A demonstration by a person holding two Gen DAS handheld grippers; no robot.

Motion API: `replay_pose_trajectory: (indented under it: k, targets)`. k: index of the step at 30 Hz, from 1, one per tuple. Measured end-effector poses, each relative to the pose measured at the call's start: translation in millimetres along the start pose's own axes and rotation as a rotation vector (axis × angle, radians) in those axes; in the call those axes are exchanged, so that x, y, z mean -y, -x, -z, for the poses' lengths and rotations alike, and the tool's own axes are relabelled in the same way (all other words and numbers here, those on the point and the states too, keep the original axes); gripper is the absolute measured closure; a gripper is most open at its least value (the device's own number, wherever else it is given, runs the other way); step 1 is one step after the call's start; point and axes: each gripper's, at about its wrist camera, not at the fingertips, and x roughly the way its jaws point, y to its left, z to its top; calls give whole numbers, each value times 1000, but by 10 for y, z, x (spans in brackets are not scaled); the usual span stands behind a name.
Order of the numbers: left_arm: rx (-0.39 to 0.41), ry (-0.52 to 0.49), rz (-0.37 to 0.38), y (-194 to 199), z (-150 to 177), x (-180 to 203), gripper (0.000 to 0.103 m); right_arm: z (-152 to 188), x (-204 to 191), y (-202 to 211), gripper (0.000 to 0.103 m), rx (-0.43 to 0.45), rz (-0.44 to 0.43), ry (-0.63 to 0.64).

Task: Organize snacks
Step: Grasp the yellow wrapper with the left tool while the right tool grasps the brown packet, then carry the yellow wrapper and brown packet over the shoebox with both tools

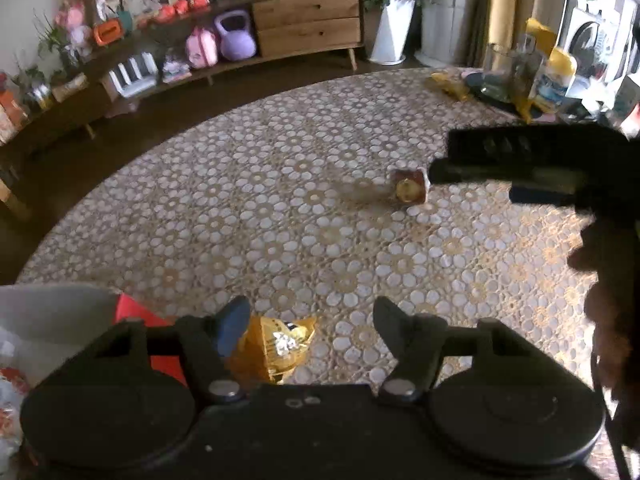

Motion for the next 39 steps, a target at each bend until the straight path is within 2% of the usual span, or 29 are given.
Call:
replay_pose_trajectory:
  k: [4, 8, 13, 16, 18, 19, 20, 23, 26, 32, 39]
  targets:
    - [-51, 30, -6, -131, 48, 25, 36, -38, -10, -107, 18, -11, -32, 19]
    - [-57, 66, -20, -218, 59, -47, 37, -43, -83, -225, 18, -26, -40, 48]
    - [-92, 91, -22, -339, 57, -128, 41, -63, -144, -438, 26, -52, -38, 42]
    - [-93, 75, -29, -382, 62, -107, 42, -47, -179, -572, 37, -71, -30, 46]
    - [-90, 70, -34, -412, 72, -115, 45, -40, -223, -601, 43, -50, -24, 65]
    - [-88, 66, -41, -426, 79, -122, 47, -40, -233, -617, 51, -55, -25, 64]
    - [-80, 70, -38, -423, 81, -126, 55, -35, -250, -626, 58, -50, -23, 65]
    - [-70, 76, -55, -417, 81, -147, 64, -12, -288, -635, 71, -49, -25, 70]
    - [-58, 77, -59, -390, 85, -148, 68, 17, -272, -609, 73, -44, -21, 66]
    - [-65, 106, -41, -326, 107, -187, 69, 84, -177, -438, 74, -40, -1, 51]
    - [-35, 130, 49, -14, 161, -190, 69, 214, -70, 30, 74, -24, -8, 19]
